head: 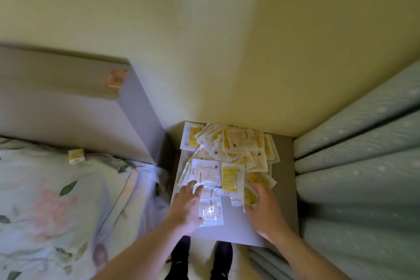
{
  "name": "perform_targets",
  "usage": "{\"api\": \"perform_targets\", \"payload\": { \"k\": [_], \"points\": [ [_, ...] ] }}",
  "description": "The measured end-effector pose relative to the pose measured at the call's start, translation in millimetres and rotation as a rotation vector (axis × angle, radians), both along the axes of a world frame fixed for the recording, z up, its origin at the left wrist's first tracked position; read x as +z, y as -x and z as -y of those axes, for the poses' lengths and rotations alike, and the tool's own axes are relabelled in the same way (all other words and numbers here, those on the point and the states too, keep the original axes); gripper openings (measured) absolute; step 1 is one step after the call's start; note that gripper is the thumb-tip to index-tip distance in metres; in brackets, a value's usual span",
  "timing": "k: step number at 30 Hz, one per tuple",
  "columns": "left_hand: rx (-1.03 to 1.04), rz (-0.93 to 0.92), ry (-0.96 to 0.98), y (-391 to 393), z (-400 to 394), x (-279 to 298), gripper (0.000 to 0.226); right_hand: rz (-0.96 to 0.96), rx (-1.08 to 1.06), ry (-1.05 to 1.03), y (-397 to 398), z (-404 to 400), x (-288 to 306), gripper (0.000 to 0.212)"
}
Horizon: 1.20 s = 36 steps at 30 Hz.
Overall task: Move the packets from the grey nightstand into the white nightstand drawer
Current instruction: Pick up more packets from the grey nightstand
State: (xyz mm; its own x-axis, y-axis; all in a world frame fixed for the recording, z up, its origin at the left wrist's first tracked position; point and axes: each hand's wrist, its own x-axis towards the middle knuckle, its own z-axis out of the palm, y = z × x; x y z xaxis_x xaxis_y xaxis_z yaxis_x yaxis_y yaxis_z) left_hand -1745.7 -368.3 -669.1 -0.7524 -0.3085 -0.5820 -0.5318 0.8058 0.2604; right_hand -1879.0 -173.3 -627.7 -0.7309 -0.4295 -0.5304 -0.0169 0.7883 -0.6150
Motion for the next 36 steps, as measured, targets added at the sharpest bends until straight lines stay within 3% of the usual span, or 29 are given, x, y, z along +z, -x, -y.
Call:
{"api": "perform_targets", "payload": {
  "k": [3, 8, 19, 25, 29, 33, 36],
  "points": [
    [-0.041, -0.008, 0.028, 11.5, 4.2, -43.0, 0.115, -0.070, 0.038, -0.021, 12.5, 16.3, -41.8, 0.062],
    [-0.152, -0.093, 0.145, 19.4, 2.8, -84.6, 0.111, -0.254, 0.100, -0.065, 29.1, 35.2, -87.2, 0.070],
    [-0.067, -0.056, 0.216, 22.0, -4.6, -91.6, 0.094, -0.487, 0.256, -0.250, 38.5, 44.4, -131.2, 0.086],
    [-0.051, -0.084, 0.134, 11.6, -7.9, -86.4, 0.062, -0.477, 0.154, -0.222, 31.8, 49.2, -133.4, 0.075],
    [0.005, -0.190, 0.044, 0.4, 5.9, -75.5, 0.042, -0.413, -0.041, -0.217, 24.7, 50.7, -138.2, 0.087],
    [0.176, -0.260, -0.132, -3.1, 36.1, -64.4, 0.037, -0.232, -0.249, -0.154, 17.7, 52.0, -145.6, 0.070],
    [0.325, -0.255, -0.250, -7.1, 57.3, -61.4, 0.033, -0.178, -0.260, -0.138, 13.7, 48.4, -151.1, 0.036]
  ]
}}
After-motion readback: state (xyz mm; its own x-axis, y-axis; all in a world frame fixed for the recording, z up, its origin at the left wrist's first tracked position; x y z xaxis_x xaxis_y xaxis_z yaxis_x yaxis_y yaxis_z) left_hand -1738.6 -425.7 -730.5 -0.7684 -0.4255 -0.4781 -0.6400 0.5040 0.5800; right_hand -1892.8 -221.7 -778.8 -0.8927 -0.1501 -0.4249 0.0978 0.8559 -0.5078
